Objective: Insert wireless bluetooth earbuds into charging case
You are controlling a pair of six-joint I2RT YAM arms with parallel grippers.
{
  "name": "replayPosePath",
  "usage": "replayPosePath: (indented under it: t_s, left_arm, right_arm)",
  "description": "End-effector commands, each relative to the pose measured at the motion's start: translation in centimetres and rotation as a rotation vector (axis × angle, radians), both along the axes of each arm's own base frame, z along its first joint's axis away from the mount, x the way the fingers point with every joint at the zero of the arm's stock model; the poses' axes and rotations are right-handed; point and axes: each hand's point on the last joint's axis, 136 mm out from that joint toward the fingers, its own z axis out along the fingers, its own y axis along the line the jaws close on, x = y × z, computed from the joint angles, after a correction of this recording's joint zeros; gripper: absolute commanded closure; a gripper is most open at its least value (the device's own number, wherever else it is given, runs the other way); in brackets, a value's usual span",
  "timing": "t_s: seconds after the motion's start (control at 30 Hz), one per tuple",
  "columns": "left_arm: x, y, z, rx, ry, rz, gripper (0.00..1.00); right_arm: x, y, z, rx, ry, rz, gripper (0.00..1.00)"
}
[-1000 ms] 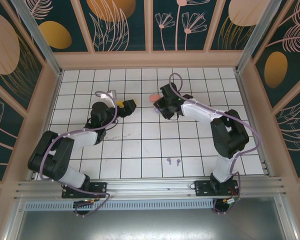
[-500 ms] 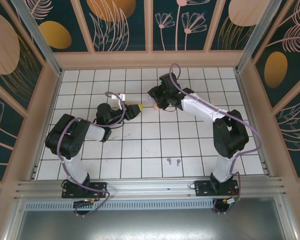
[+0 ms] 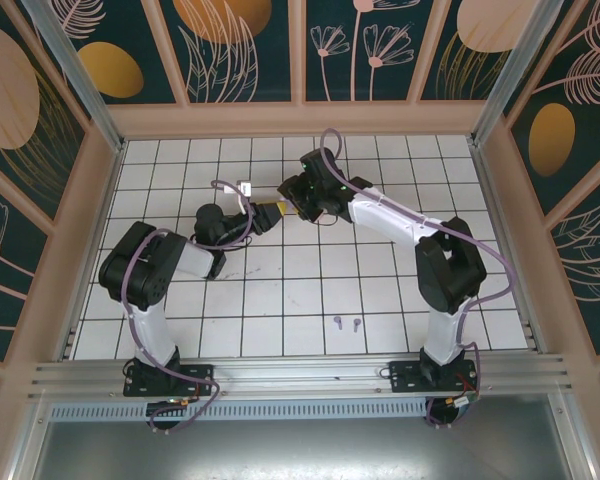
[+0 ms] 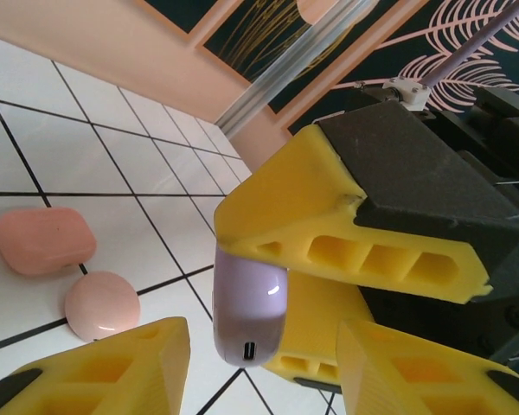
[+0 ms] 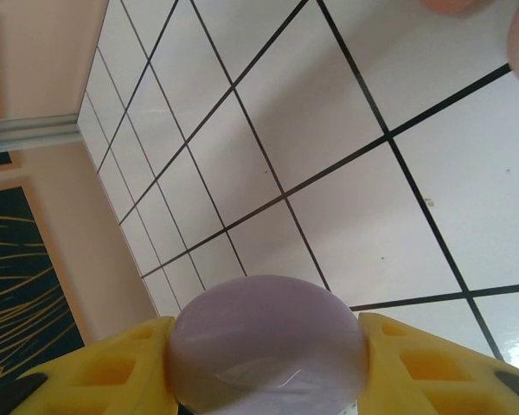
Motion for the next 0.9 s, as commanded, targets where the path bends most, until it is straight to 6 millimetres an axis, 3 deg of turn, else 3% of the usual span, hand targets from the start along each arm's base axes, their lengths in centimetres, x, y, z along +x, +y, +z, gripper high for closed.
replayPosePath:
  t_s: [0.0, 0.47, 0.63, 0.87]
  left_arm:
    - [0.8, 0.2, 1.1, -0.030, -0.046, 0.016, 0.54]
    - [1.3, 0.3, 1.6, -0.051, -0.065, 0.035, 0.72]
    - [1.2, 0.3, 1.5, -0.049, -0.062, 0.034, 0.72]
    - [1.0, 0.3, 1.6, -0.053, -0.067, 0.028, 0.91]
  right_arm:
    - [0.2, 1.3, 1.2, 0.033, -0.020, 0.014, 0.68]
    - [-0.3, 2.6, 1.2, 0.042, -0.017, 0.032, 0.69]
    - [-0.2, 2.5, 1.0, 0.036, -0.017, 0.025, 0.69]
    - [0.0, 2.6, 1.3, 0.048, -0.024, 0.018, 0.68]
